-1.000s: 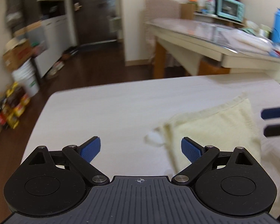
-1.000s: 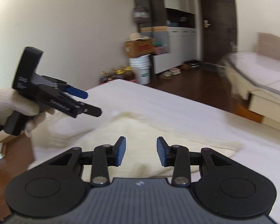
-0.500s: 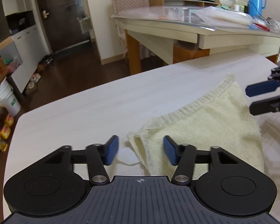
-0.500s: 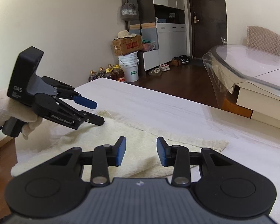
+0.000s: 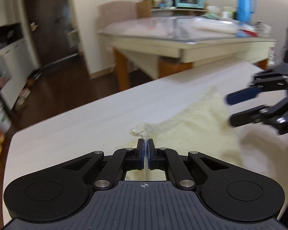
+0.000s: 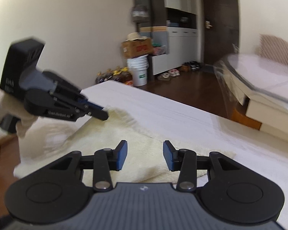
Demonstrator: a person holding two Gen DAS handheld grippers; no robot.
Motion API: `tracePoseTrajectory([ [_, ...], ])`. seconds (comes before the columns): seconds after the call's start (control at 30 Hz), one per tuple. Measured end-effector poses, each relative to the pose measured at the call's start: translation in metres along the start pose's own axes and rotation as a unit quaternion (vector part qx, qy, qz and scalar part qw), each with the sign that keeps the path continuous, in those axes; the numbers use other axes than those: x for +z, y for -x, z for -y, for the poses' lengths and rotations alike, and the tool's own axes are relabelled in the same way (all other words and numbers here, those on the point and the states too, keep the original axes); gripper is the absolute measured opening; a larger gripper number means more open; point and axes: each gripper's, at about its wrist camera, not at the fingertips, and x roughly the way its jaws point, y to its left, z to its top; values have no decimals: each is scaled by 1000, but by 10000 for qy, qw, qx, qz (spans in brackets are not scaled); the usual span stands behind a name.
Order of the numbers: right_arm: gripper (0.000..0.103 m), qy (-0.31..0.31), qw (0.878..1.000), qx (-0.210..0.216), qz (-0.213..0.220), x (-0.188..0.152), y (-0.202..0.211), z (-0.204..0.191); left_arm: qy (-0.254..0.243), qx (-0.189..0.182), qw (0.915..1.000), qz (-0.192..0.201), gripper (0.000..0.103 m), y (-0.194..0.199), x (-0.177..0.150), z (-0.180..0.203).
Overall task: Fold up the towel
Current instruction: 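Grasp the towel's folded edge with the left gripper while the right gripper approaches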
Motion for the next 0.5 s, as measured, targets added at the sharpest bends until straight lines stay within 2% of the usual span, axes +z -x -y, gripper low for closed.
tracePoseTrajectory([
  [0.17,55,841,9964,106,-11,-3,3,-22,-786,-810,9935,146,3,23,4,34],
  [0.3,62,1718,9849,-200,47,-16,10,-41,-1408,-1452,9790,262,4,41,7,61],
  [0.37,62,2236,9741,-338,51,-29,16,-51,-1720,-1755,9692,179,11,45,9,83],
  [0.43,62,2623,9644,-336,3,-40,23,-60,-1765,-1753,9685,115,19,45,5,86],
  [0.5,57,2904,9565,-266,-74,-50,29,-68,-1726,-1709,9700,86,20,46,2,86],
])
